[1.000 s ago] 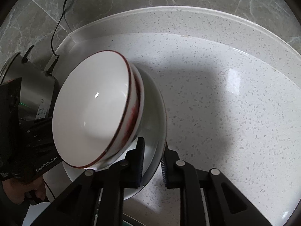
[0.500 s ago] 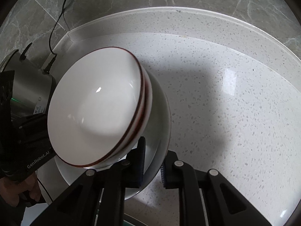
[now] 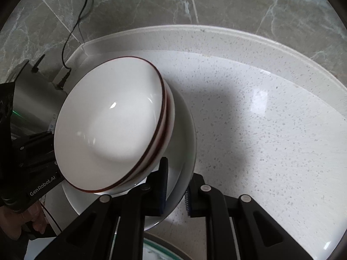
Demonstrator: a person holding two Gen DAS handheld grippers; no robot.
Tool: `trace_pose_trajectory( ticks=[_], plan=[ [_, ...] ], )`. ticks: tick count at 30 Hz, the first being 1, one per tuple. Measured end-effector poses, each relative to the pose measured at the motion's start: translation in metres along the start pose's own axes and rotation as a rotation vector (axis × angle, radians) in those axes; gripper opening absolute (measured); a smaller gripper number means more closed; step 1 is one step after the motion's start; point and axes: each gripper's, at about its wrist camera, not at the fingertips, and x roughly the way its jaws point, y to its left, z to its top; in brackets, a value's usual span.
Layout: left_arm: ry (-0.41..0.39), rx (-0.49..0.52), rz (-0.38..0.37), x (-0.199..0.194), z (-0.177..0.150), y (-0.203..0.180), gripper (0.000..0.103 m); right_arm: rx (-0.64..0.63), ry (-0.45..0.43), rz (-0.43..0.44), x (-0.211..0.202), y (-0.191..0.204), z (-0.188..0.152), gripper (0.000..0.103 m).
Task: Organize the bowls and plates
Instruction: 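Lift the teal plate with its bowl stack using both tools and carry it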
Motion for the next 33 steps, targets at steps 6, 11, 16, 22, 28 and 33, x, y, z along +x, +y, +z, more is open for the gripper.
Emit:
trace_pose_trajectory(
  ticks=[6, 11, 16, 22, 28, 33],
  plan=[
    [-0.018, 0.014, -0.018, -0.024, -0.007, -0.010, 0.012, -0.003, -0.030, -0.011, -0.028, 0.003, -0.008, 0.015],
    [-0.026, 0.042, -0.040, -0.044, -0.019, -0.026, 0.012, 0.002, -0.043, -0.030, -0.050, 0.008, -0.025, 0.015],
    [-0.015, 0.077, -0.073, -0.063, -0.042, -0.041, 0.012, 0.026, -0.040, -0.046, -0.069, 0.006, -0.050, 0.015],
    [0.018, 0.122, -0.119, -0.077, -0.083, -0.064, 0.012, 0.075, -0.034, -0.061, -0.086, 0.005, -0.091, 0.015],
    [0.055, 0.163, -0.146, -0.082, -0.117, -0.075, 0.012, 0.143, -0.019, -0.067, -0.091, 0.005, -0.128, 0.015],
    [0.067, 0.199, -0.160, -0.087, -0.139, -0.080, 0.012, 0.179, -0.008, -0.073, -0.094, 0.012, -0.156, 0.015]
  ],
)
